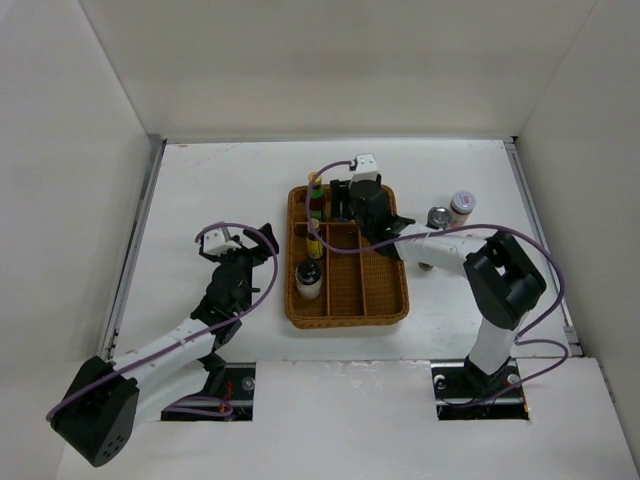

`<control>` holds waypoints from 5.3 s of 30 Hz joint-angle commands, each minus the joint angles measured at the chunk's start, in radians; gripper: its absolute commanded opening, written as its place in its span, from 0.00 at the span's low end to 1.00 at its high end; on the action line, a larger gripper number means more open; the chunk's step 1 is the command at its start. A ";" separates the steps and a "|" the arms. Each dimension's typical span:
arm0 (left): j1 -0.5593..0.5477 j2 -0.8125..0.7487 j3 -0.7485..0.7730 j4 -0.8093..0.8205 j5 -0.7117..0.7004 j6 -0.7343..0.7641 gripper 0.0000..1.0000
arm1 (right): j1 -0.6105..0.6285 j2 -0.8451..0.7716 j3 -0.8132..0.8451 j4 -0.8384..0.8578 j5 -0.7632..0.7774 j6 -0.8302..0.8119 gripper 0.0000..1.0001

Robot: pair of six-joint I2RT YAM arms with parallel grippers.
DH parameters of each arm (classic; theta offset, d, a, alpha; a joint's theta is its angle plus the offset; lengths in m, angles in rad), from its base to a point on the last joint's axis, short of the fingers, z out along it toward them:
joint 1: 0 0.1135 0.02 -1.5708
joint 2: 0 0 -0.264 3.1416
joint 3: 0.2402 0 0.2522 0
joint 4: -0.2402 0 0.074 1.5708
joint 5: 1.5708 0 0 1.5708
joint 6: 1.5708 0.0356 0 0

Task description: Organize the condiment bottles

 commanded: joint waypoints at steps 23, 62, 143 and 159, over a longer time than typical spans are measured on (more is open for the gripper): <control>-0.003 0.044 0.000 0.062 0.050 -0.042 0.91 | -0.181 -0.749 -0.406 -0.341 0.409 0.232 0.69; -0.003 0.063 0.000 0.066 0.071 -0.058 0.90 | -0.324 -0.470 -0.291 -0.071 0.234 0.111 0.52; -0.002 0.081 -0.001 0.076 0.080 -0.070 0.90 | -0.649 -0.133 -0.159 -0.168 0.041 0.206 0.81; 0.000 0.071 -0.003 0.076 0.079 -0.070 0.90 | -0.321 -0.583 -0.311 -0.010 0.136 0.143 0.48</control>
